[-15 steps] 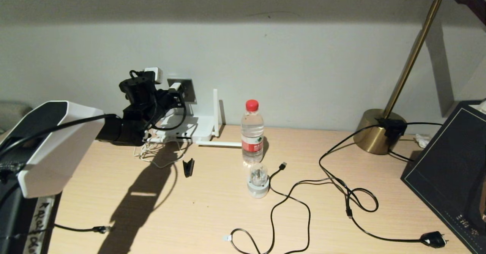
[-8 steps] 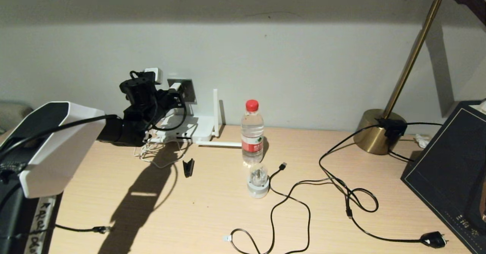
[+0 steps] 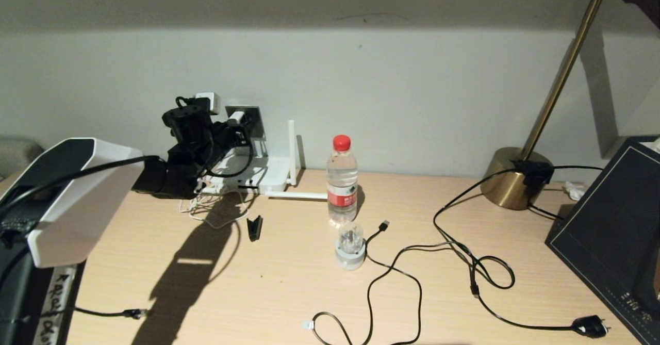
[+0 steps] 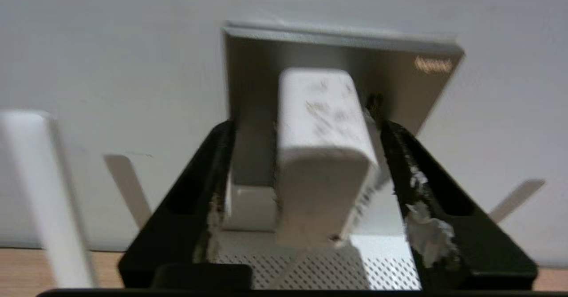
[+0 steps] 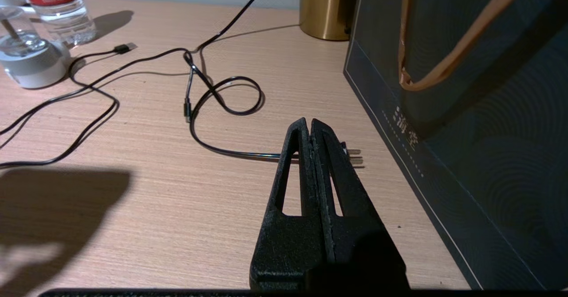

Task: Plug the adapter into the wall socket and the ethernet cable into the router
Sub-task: Plug plug into socket, then pick up cable

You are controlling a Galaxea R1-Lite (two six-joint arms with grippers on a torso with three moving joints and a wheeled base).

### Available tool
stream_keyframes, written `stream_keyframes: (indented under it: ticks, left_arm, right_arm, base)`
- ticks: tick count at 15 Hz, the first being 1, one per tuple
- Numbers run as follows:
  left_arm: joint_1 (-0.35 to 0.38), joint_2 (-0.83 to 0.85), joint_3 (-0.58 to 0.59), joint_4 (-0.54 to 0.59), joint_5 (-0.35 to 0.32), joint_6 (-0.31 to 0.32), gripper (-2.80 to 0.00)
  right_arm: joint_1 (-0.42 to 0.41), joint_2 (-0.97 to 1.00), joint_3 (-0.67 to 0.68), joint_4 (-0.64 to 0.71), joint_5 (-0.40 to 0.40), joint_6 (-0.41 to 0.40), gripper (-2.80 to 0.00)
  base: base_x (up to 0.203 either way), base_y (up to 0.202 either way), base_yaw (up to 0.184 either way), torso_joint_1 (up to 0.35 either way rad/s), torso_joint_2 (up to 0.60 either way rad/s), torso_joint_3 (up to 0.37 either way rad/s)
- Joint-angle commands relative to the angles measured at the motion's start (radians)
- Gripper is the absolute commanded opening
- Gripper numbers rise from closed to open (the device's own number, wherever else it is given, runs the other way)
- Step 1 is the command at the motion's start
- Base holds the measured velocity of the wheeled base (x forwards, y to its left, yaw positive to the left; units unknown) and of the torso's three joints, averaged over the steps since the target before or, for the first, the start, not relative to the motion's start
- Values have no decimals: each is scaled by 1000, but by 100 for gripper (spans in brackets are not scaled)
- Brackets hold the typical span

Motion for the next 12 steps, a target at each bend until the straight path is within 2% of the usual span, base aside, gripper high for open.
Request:
stream_keyframes:
  ticks: [1,4,7,12]
  left_arm:
    - [0,-17,10,-1,0,-1,0]
    - [-1,-67,97,-15,0,0,0]
    - [-9,-151,248,-84,-6,16,0]
    - [-42,-399,479,-160,-35,58,0]
  right_arm:
    - [1,0,11,-1,0,0,-280]
    - [1,0,11,-1,0,0,-280]
    - [1,0,11,-1,0,0,-280]
    - [1,0,11,-1,0,0,-280]
  base:
    - [0,0,0,0,0,0]
    - [0,0,0,0,0,0]
    - [0,0,0,0,0,0]
    - [0,0,0,0,0,0]
